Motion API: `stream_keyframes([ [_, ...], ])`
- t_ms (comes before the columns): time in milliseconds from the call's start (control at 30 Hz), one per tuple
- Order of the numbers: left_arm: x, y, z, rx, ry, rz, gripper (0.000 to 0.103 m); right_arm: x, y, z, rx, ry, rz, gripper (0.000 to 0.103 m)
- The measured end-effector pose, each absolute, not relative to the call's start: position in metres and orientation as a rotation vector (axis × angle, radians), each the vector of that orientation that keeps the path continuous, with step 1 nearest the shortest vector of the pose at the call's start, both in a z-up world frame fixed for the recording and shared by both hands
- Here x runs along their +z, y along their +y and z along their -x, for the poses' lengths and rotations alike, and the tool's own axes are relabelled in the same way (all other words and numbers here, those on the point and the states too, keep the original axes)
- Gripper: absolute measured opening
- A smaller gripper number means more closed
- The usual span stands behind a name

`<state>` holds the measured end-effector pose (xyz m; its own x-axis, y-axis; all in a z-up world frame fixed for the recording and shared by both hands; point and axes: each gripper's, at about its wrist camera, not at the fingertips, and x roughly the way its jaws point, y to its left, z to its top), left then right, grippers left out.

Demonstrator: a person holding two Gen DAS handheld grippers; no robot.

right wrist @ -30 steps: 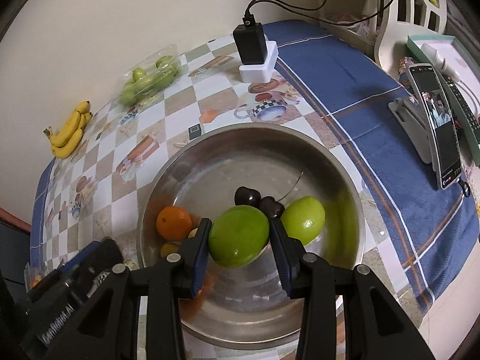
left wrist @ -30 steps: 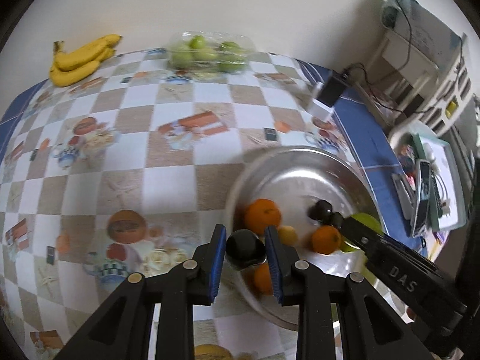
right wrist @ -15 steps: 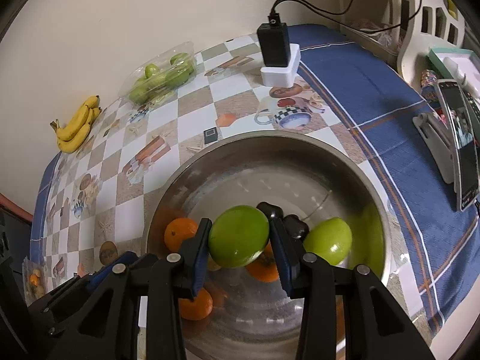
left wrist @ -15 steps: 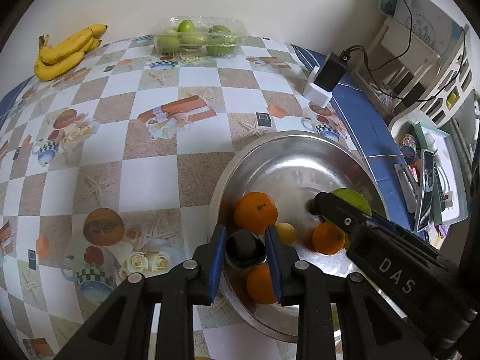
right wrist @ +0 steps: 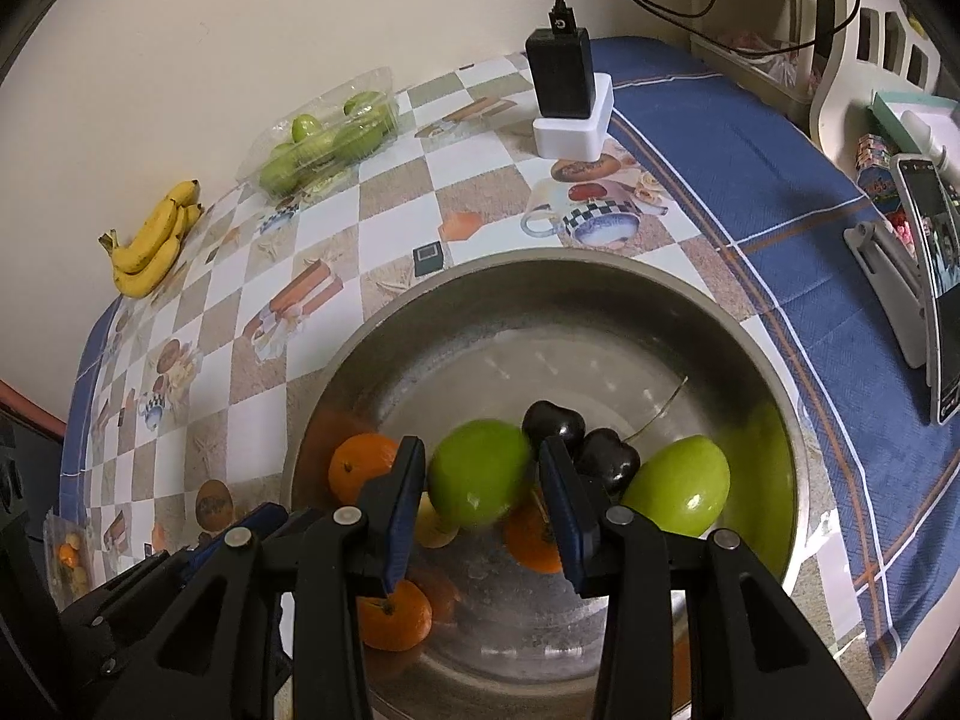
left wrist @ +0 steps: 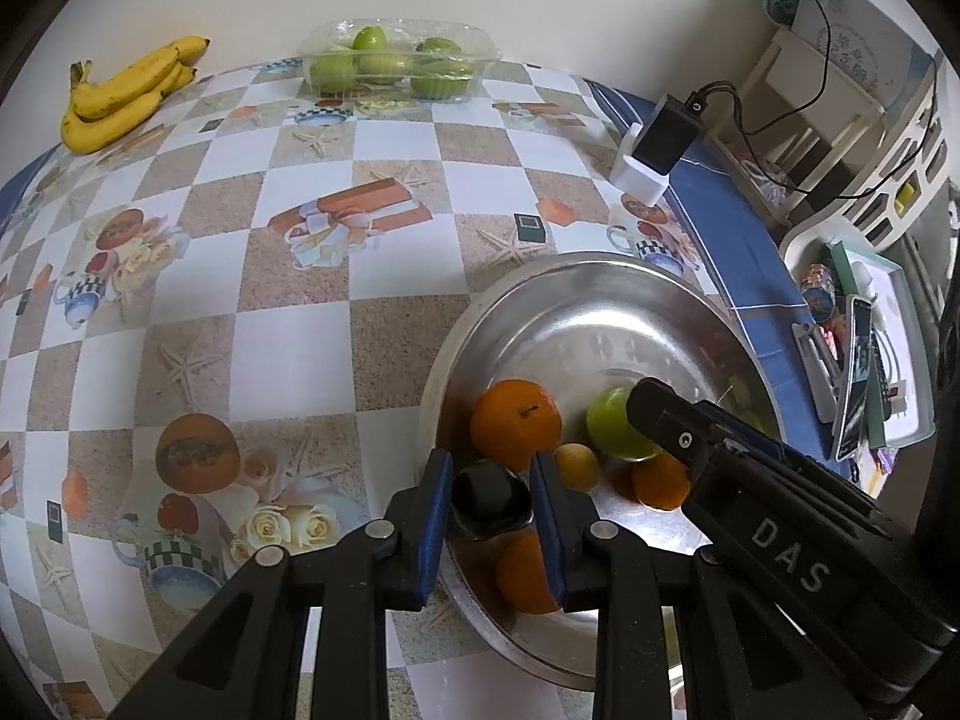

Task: Organize fruits
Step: 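Open both tools to drop the plum and pear into the bowl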

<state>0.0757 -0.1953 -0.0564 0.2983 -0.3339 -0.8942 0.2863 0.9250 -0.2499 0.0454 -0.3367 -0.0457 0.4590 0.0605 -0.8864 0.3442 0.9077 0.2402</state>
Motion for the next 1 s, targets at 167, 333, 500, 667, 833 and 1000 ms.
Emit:
stream_keyframes([
  [167, -0.057, -0.193, -0.077, -0.413, 1.209, 0.059, 0.031, -0.043, -0.334, -0.045, -0.19, 1.087, -0.405, 0.042],
  [333, -0.053, -0.192, -0.076, -0.417, 1.201, 0.066, 0.049, -0.037, -0.333, -0.043, -0.191, 1.07, -0.394, 0.042],
  [500, -0.05, -0.186, -0.075, -0.414, 1.204, 0.086, 0.05, -0.035, -0.336, -0.041, -0.208, 1.063, -0.402, 0.042],
  [667, -0.047, -0.174, -0.074, -0.37, 1.216, 0.102, 0.051, -0.034, -0.338, -0.037, -0.221, 1.064, -0.413, 0.042],
  [833, -0.042, -0.149, -0.077, -0.23, 1.192, 0.091, 0.059, -0.033, -0.332, -0.033, -0.219, 1.069, -0.4, 0.042],
  [1000, -0.045, -0.125, -0.078, -0.083, 1.172, 0.022, 0.076, -0.035, -0.322, -0.03, -0.21, 1.085, -0.379, 0.042],
])
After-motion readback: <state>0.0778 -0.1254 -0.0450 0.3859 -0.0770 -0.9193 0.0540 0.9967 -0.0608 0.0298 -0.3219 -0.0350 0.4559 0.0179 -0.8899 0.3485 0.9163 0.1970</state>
